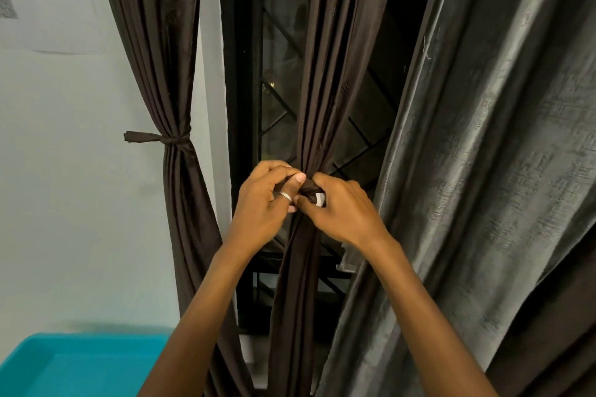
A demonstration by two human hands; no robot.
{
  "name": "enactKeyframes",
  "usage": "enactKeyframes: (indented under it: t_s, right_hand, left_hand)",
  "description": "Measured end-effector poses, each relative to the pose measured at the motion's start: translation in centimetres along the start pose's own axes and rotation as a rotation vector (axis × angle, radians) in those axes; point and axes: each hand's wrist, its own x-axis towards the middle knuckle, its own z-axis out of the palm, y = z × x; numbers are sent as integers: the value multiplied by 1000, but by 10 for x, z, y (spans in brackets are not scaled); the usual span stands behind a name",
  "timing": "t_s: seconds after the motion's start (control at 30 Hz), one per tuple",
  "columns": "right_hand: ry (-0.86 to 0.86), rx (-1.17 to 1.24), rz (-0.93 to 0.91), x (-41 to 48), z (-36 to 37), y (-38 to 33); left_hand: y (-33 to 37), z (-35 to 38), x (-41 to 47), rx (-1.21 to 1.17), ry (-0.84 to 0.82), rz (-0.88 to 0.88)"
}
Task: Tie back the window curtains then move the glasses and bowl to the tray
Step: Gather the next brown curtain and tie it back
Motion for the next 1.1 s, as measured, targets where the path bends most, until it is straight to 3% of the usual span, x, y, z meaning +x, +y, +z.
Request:
enactKeyframes:
  t_s: [0.3, 0.37, 0.47, 0.53, 0.77, 1.1]
  right_hand:
    - [378, 59, -77, -24, 16, 8]
    - [350, 263, 8, -24, 13, 10]
    - [188, 838, 195, -24, 1, 10]
    - [172, 1027, 264, -24, -4, 11]
    - [270, 1102, 425, -18, -13, 16]
    - [335, 1186, 496, -16, -30, 40]
  left_hand:
    - [-9, 12, -8, -137, 73, -152]
    - [-8, 12, -7, -155, 75, -174]
    - [-7, 13, -5, -189, 88, -215]
    - [-5, 14, -4, -195, 90, -230]
    - [0, 17, -2, -229, 61, -230]
    - [-2, 8, 1, -112, 96, -168]
